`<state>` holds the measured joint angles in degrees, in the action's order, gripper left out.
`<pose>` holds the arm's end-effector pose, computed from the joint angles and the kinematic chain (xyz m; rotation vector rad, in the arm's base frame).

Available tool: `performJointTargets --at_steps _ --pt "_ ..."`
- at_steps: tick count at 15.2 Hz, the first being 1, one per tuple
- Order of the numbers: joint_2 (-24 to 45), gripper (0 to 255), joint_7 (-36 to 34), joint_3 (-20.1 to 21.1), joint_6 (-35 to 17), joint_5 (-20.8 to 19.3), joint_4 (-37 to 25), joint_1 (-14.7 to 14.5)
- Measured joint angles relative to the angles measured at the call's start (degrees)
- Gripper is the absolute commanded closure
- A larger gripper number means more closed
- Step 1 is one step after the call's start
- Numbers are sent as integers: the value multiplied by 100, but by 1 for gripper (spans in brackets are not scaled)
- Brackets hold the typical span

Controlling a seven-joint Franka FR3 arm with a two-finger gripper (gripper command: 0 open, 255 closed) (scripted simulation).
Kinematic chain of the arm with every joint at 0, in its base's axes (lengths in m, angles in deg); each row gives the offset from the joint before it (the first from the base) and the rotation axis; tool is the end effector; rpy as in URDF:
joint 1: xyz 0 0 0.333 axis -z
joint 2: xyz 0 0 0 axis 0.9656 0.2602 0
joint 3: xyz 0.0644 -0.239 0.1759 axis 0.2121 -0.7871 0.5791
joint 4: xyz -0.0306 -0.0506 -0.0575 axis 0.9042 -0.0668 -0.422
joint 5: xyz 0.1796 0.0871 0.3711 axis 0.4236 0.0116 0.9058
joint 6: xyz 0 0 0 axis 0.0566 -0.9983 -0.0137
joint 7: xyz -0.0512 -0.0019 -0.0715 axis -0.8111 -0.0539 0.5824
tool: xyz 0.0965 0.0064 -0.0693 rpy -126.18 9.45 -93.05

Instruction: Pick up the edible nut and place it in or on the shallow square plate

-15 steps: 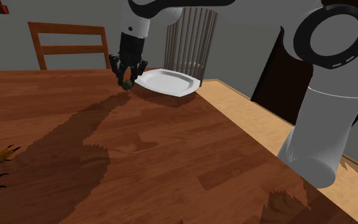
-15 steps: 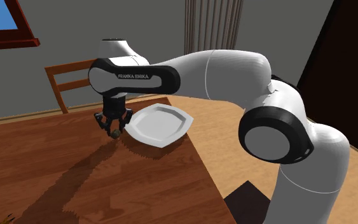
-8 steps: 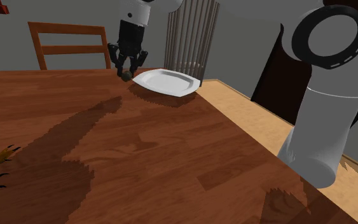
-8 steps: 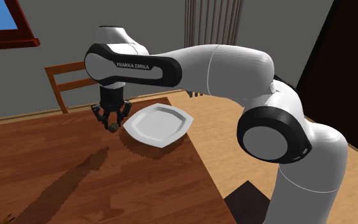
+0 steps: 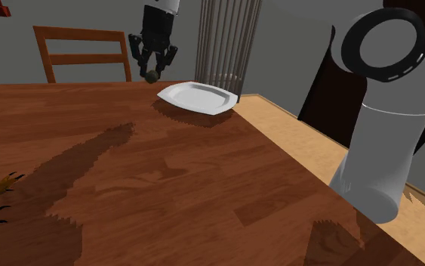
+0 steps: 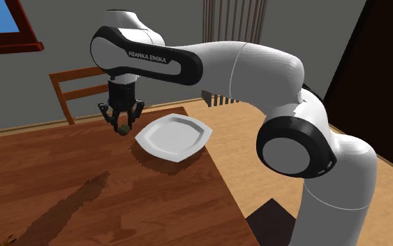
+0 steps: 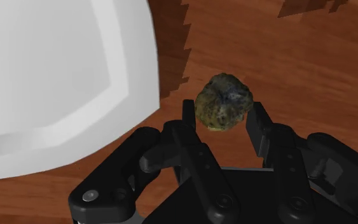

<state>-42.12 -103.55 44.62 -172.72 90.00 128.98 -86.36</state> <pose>0.5936 0.2723 0.5968 -2.9474 -0.0029 -0.0084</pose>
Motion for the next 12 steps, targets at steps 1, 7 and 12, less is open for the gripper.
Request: performJointTargets --at_steps 1,7,12 --pt "4 255 84 -33 47 13 -35 58" --pt "-78 255 808 -312 204 136 9 538" --pt "37 255 1426 -557 428 201 -218 940"
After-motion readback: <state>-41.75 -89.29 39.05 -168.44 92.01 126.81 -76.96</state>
